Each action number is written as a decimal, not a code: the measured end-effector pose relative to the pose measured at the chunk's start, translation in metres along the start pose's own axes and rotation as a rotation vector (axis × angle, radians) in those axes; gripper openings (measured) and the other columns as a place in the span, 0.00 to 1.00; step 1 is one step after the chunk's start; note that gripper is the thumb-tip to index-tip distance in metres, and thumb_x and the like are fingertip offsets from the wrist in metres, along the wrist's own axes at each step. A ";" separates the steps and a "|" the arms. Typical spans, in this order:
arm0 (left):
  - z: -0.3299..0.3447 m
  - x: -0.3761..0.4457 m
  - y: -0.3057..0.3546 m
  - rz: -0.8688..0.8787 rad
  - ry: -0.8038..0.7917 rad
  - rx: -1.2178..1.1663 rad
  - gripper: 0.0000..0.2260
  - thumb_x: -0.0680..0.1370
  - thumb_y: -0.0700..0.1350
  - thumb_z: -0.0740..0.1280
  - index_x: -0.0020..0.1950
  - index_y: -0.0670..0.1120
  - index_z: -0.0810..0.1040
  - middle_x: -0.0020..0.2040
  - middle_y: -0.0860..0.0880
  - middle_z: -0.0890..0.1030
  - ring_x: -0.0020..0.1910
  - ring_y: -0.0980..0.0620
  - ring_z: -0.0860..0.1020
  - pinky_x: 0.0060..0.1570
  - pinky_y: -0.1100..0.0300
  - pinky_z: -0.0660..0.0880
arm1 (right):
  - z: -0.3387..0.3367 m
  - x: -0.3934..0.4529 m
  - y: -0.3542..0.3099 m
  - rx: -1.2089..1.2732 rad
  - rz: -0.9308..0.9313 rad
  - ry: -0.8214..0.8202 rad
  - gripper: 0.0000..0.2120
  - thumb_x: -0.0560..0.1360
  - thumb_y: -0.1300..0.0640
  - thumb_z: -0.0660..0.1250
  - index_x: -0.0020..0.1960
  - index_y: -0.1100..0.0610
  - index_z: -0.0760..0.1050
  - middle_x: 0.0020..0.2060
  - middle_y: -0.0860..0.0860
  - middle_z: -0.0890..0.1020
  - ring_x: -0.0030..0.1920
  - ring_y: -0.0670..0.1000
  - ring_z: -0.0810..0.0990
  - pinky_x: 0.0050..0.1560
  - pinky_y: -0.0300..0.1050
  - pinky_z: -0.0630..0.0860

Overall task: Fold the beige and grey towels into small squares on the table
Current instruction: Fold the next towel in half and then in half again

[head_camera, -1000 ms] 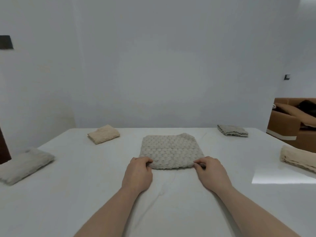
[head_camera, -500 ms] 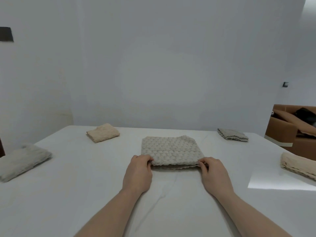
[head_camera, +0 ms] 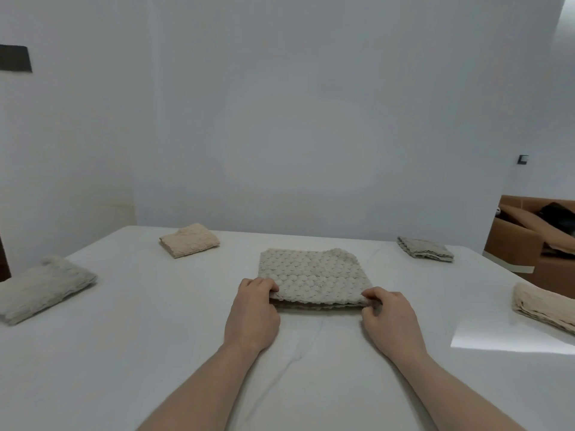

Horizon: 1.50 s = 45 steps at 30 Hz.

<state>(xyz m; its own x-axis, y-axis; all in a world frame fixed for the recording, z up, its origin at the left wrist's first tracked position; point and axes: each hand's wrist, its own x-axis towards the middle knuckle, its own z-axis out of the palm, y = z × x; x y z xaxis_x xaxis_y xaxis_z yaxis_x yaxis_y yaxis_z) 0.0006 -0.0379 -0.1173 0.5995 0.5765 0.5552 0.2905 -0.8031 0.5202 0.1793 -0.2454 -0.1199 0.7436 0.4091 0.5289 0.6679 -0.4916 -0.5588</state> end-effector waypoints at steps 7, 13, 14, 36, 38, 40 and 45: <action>-0.001 0.000 0.001 0.035 0.081 -0.011 0.09 0.82 0.40 0.64 0.55 0.51 0.82 0.51 0.57 0.81 0.55 0.55 0.71 0.52 0.64 0.69 | 0.001 0.001 0.003 -0.025 -0.072 0.089 0.08 0.79 0.57 0.68 0.55 0.50 0.84 0.45 0.43 0.83 0.51 0.42 0.72 0.50 0.38 0.68; 0.001 0.000 0.000 -0.068 0.068 0.035 0.09 0.84 0.45 0.61 0.46 0.52 0.77 0.41 0.53 0.79 0.46 0.53 0.70 0.42 0.59 0.65 | 0.004 0.004 0.008 -0.043 -0.046 0.052 0.05 0.80 0.53 0.66 0.53 0.46 0.81 0.43 0.45 0.81 0.46 0.41 0.71 0.46 0.40 0.68; 0.001 0.000 0.000 -0.088 0.063 0.036 0.09 0.83 0.45 0.61 0.46 0.51 0.77 0.41 0.52 0.79 0.46 0.53 0.70 0.42 0.59 0.65 | 0.004 0.003 0.007 -0.040 -0.035 0.044 0.06 0.80 0.54 0.66 0.52 0.45 0.80 0.43 0.46 0.80 0.45 0.42 0.71 0.46 0.40 0.68; -0.017 -0.018 0.004 0.104 0.282 -0.122 0.13 0.75 0.33 0.72 0.55 0.48 0.85 0.54 0.56 0.83 0.56 0.60 0.72 0.61 0.72 0.65 | -0.019 -0.018 -0.011 0.187 -0.020 0.190 0.13 0.79 0.64 0.65 0.54 0.48 0.81 0.47 0.46 0.81 0.50 0.46 0.80 0.54 0.44 0.75; -0.023 -0.025 0.005 0.124 0.320 -0.134 0.14 0.74 0.31 0.73 0.55 0.47 0.85 0.55 0.56 0.82 0.58 0.59 0.72 0.64 0.76 0.61 | -0.023 -0.027 -0.018 0.236 -0.034 0.218 0.14 0.79 0.65 0.65 0.55 0.48 0.81 0.49 0.44 0.80 0.51 0.44 0.79 0.56 0.42 0.73; -0.028 -0.032 0.007 0.158 0.335 -0.134 0.14 0.74 0.30 0.73 0.55 0.46 0.85 0.55 0.55 0.81 0.58 0.58 0.72 0.65 0.76 0.61 | -0.027 -0.037 -0.024 0.253 -0.052 0.247 0.15 0.79 0.66 0.65 0.54 0.47 0.79 0.50 0.43 0.80 0.52 0.42 0.78 0.56 0.39 0.72; -0.038 -0.053 0.007 0.213 0.259 -0.100 0.13 0.73 0.33 0.75 0.52 0.48 0.83 0.53 0.57 0.78 0.56 0.58 0.71 0.63 0.71 0.66 | -0.038 -0.060 -0.032 0.207 -0.058 0.171 0.22 0.76 0.71 0.63 0.52 0.42 0.73 0.49 0.42 0.80 0.52 0.43 0.77 0.53 0.37 0.71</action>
<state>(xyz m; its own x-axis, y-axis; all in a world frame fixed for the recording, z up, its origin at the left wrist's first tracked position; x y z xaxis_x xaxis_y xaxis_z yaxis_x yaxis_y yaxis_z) -0.0578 -0.0687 -0.1181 0.4263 0.4268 0.7975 0.0970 -0.8982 0.4288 0.1124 -0.2836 -0.1099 0.6996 0.2877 0.6541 0.7145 -0.2960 -0.6340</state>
